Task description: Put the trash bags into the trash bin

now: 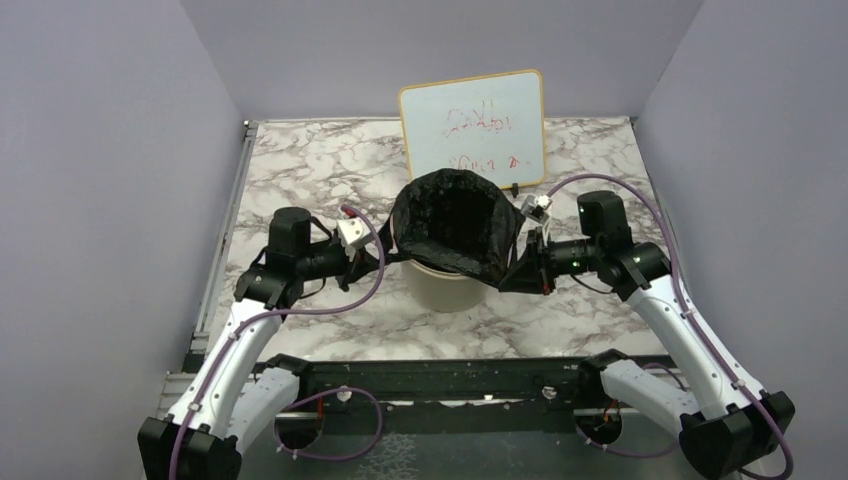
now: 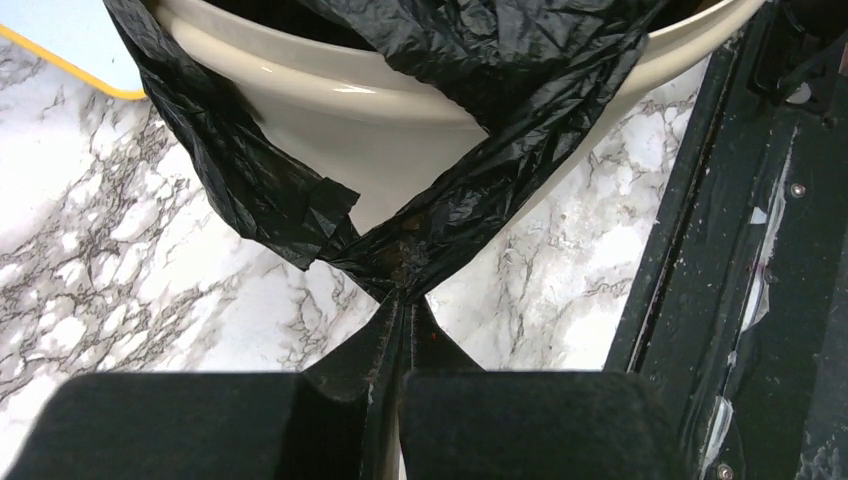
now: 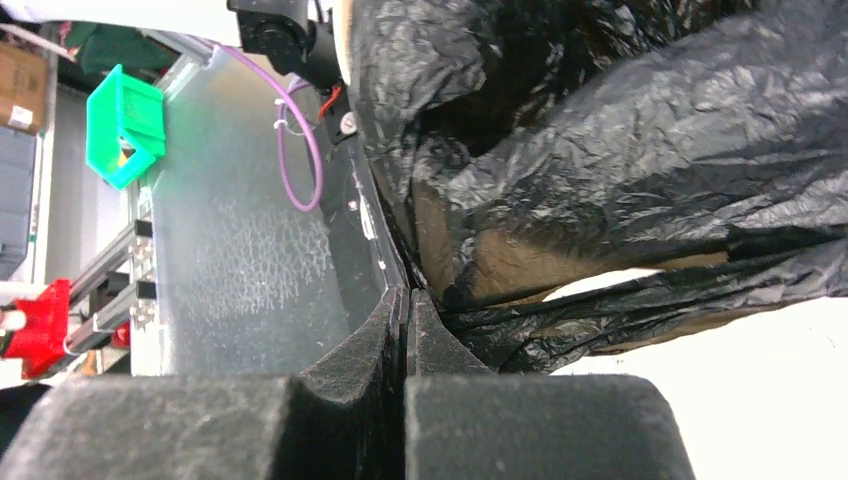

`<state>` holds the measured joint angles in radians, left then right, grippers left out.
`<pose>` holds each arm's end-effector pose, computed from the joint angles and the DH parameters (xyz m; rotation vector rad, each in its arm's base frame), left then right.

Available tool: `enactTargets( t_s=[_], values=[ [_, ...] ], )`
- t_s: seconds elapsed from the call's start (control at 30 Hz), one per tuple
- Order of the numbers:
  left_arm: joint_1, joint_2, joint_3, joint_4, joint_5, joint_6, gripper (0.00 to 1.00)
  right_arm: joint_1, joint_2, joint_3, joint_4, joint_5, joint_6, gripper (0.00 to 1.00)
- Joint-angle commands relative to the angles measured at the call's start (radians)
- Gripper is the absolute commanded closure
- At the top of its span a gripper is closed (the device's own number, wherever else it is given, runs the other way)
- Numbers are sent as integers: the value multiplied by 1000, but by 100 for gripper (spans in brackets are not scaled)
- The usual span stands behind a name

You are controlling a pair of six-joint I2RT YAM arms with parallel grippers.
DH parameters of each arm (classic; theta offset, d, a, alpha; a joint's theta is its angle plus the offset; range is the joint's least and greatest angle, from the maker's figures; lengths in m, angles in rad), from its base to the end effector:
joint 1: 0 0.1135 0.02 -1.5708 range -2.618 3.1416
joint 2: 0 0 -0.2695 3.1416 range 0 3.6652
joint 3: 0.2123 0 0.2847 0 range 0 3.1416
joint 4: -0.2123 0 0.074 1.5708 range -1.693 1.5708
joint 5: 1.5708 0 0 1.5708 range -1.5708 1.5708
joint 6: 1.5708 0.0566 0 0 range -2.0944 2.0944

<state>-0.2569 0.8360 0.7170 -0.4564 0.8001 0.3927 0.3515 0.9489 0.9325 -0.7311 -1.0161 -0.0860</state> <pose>0.2005 -0.0947 0.2783 1.0686 1.7404 -0.7663 0.1885 0.1204 0.3174 -0.9717 1.9750 1.3040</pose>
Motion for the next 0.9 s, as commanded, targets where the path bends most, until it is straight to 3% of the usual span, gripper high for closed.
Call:
enactTargets(
  t_s=[0.0, 0.27, 0.8, 0.83, 0.87],
  values=[
    [-1, 20, 1, -2, -34, 10, 100, 0, -9, -22, 30, 105, 63, 96],
    [-1, 56, -4, 13, -120, 19, 100, -1, -39, -42, 158, 231, 127, 97],
    [-1, -1, -33, 124, -87, -61, 100, -1, -8, -85, 102, 168, 121, 94],
    [-1, -5, -25, 126, -89, -79, 97, -1, -4, -84, 99, 178, 124, 92],
    [-1, -12, -17, 132, -93, -101, 87, -1, -3, -75, 93, 201, 124, 89]
  ],
)
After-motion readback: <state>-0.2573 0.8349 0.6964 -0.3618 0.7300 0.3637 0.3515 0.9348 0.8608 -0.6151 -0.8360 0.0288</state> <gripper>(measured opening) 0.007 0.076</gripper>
